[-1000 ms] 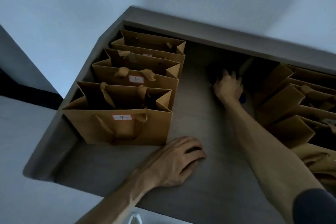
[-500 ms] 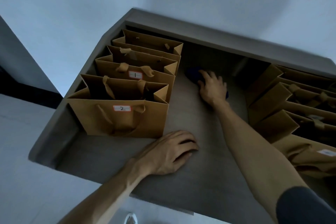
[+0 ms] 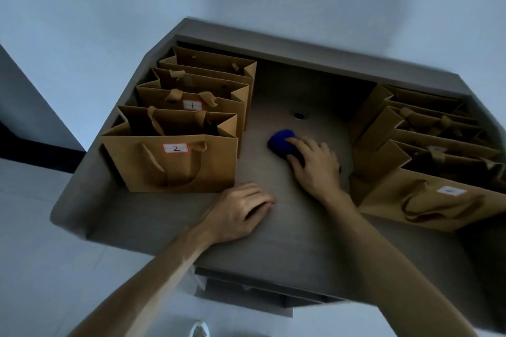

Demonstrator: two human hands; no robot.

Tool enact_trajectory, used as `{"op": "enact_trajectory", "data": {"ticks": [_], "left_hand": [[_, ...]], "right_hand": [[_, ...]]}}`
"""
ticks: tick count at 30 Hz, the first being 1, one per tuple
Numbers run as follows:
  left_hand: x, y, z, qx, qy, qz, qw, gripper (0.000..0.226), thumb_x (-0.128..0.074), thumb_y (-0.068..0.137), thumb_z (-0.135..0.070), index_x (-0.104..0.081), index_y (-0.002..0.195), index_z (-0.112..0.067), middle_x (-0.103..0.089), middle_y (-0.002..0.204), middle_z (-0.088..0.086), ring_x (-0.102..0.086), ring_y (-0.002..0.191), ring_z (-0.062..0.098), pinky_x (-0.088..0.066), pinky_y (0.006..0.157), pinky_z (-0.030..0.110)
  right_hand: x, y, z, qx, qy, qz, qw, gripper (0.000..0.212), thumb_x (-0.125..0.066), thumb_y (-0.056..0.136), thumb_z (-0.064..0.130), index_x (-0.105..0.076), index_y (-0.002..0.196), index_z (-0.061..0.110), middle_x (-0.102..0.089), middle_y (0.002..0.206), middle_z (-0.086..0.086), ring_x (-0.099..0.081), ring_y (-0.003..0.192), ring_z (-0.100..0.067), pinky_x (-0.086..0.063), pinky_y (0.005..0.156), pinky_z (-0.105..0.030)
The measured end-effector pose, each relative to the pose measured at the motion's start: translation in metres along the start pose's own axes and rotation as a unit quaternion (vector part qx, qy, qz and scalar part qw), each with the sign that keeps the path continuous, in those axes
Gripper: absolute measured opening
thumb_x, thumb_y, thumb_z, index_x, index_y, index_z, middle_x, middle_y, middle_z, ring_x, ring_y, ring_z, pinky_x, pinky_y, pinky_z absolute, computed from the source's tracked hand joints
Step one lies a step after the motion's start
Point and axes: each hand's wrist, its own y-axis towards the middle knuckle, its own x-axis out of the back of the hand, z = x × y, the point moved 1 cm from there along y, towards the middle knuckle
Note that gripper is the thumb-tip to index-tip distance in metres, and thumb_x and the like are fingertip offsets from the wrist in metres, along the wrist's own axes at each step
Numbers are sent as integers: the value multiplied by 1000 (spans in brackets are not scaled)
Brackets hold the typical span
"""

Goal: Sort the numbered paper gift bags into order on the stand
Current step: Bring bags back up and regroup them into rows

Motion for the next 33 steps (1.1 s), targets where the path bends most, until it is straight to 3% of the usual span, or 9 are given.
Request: {"op": "enact_trajectory", "data": {"ticks": [3, 8, 11, 13, 16, 19, 25, 30, 33], "left_hand": [[8, -12, -7, 23, -26, -14, 999, 23, -53, 97, -22, -69, 110, -13, -71, 105, 0, -57, 100, -3, -39, 96, 9], [20, -28, -8, 78, -65, -73, 992, 24, -48, 98, -28, -66, 112, -19, -64, 92, -18, -63, 84, -5, -48, 74, 8], [25, -26, -7, 107, -80, -138, 981, 23, -49, 97, -24, -66, 108, -14, -61, 76, -15, -63, 69, -1, -46, 63, 7], [25, -25, -9, 111, -81, -140, 981, 22, -49, 97, -23, -67, 108, -14, -62, 74, -13, -64, 68, 2, -47, 62, 8], [28, -21, -14, 103, -82, -120, 984, 21, -49, 97, -25, -65, 110, -19, -63, 76, -15, -65, 70, 2, -49, 64, 9], [48, -10, -24, 56, -84, -125, 987, 22, -50, 98, -19, -65, 111, -11, -66, 79, -8, -67, 72, 3, -52, 65, 13], [141, 32, -34, -49, -7, -146, 988, 22, -48, 99, -12, -63, 111, -3, -67, 83, 2, -68, 72, 7, -55, 61, 17], [207, 65, 4, 45, 63, -173, 982, 21, -53, 99, -18, -65, 116, -13, -70, 91, 1, -69, 81, 10, -60, 68, 24], [231, 85, 35, 107, 104, -155, 977, 21, -57, 97, -19, -64, 117, -21, -70, 105, -1, -66, 88, 6, -55, 71, 14]], "right_hand": [[1, -47, 2, 45, 8, 14, 999, 44, -46, 97, 47, -37, 141, 43, -41, 148, 9, -46, 121, -19, -39, 97, -40], [14, -129, 7, 113, 47, -27, 992, 40, -47, 97, 48, -50, 136, 39, -49, 144, 11, -51, 109, -14, -41, 87, -35], [17, -163, 10, 155, 75, -30, 985, 37, -46, 97, 47, -56, 132, 39, -52, 142, 14, -54, 110, -15, -43, 87, -34], [17, -171, 12, 167, 80, -30, 982, 36, -49, 96, 45, -57, 131, 40, -52, 141, 15, -54, 110, -15, -45, 86, -34], [17, -167, 15, 168, 87, -15, 982, 38, -46, 97, 46, -54, 133, 40, -50, 143, 14, -53, 113, -15, -48, 87, -35], [19, -161, 20, 173, 79, 10, 982, 38, -41, 99, 50, -51, 134, 41, -48, 145, 14, -52, 113, -17, -48, 88, -35], [40, -127, 30, 228, 73, 99, 966, 46, -27, 92, 71, -45, 130, 51, -40, 144, 24, -38, 129, -11, -31, 99, -29], [81, -61, 69, 234, 118, 19, 965, 37, -41, 95, 56, -48, 128, 42, -49, 132, 17, -44, 121, -1, -38, 97, -26], [100, -16, 98, 212, 178, -10, 961, 41, -46, 92, 54, -49, 130, 36, -54, 126, 13, -51, 109, 1, -46, 87, -21]]}}
